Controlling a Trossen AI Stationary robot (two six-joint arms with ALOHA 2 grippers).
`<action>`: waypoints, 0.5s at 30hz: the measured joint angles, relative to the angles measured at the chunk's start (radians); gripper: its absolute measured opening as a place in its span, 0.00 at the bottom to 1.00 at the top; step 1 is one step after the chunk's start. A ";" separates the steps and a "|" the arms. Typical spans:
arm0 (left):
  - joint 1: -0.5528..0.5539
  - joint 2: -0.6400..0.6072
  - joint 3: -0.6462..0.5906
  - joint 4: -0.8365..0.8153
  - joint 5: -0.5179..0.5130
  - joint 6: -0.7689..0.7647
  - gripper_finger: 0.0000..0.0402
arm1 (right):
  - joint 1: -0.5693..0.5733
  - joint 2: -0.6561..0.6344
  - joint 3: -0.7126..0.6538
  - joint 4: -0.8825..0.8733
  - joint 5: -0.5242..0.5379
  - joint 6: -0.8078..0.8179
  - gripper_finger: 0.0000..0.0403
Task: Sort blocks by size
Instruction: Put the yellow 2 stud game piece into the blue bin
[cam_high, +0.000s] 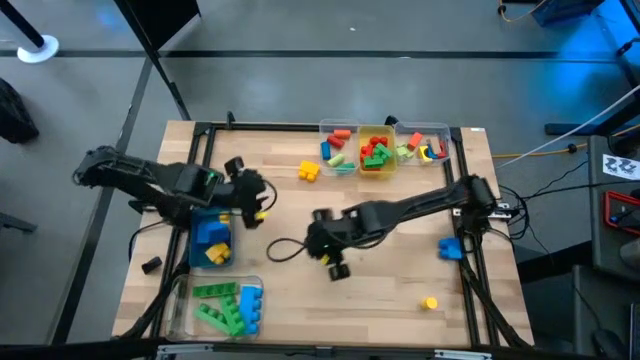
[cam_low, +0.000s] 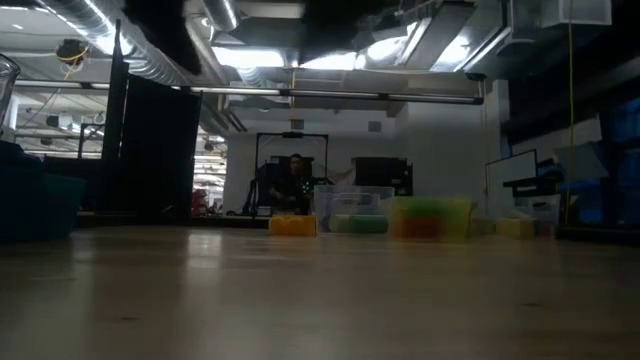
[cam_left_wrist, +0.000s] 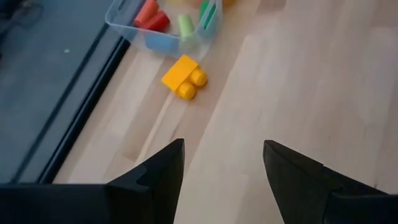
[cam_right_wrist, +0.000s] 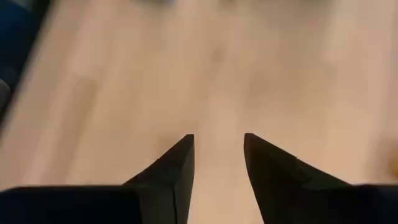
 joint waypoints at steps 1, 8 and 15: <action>0.041 0.000 0.000 0.023 0.033 0.028 0.51 | -0.001 -0.017 0.000 -0.044 0.026 -0.003 0.35; 0.315 0.024 0.000 0.256 0.308 0.270 0.51 | -0.040 -0.096 -0.001 -0.292 0.112 -0.026 0.35; 0.500 0.160 0.000 0.416 0.522 0.511 0.51 | -0.063 -0.107 -0.001 -0.444 0.151 -0.017 0.35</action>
